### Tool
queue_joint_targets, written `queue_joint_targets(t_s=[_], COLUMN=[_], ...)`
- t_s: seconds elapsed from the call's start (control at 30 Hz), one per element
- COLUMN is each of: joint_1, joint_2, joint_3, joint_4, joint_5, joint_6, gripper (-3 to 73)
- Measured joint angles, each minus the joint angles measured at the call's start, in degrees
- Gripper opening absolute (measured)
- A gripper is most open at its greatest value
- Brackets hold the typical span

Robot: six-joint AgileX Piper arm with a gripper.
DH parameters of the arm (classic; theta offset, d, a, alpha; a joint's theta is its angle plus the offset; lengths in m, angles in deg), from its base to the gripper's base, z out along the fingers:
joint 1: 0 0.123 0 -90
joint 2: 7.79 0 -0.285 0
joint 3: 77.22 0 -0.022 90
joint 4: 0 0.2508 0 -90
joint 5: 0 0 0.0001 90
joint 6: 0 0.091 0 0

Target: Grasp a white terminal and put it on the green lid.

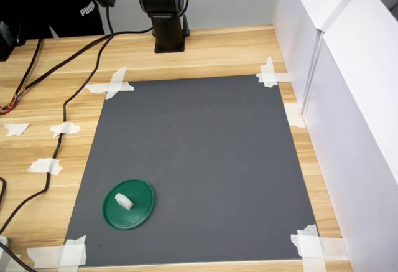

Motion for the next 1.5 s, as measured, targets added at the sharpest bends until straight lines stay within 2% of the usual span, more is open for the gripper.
queue_joint_targets(t_s=[0.07, 0.23, 0.3, 0.63, 1.3, 1.5], joint_1=[0.0, 0.0, 0.0, 0.0, 0.0, 0.0], joint_2=[-2.87, -10.6, -13.04, -20.81, -47.18, -48.42], joint_3=[2.18, 7.11, 8.93, 17.61, 37.01, 39.54], joint_4=[-1.69, -9.78, -11.16, -8.52, -9.13, -9.18], joint_5=[0.07, 1.56, 2.49, 3.47, 3.59, 3.59], joint_6=[0.8, 1.68, 1.68, 1.68, 1.68, 1.75], gripper=[-1.6, -1.6, -1.6, -1.6, -1.6, -1.6])
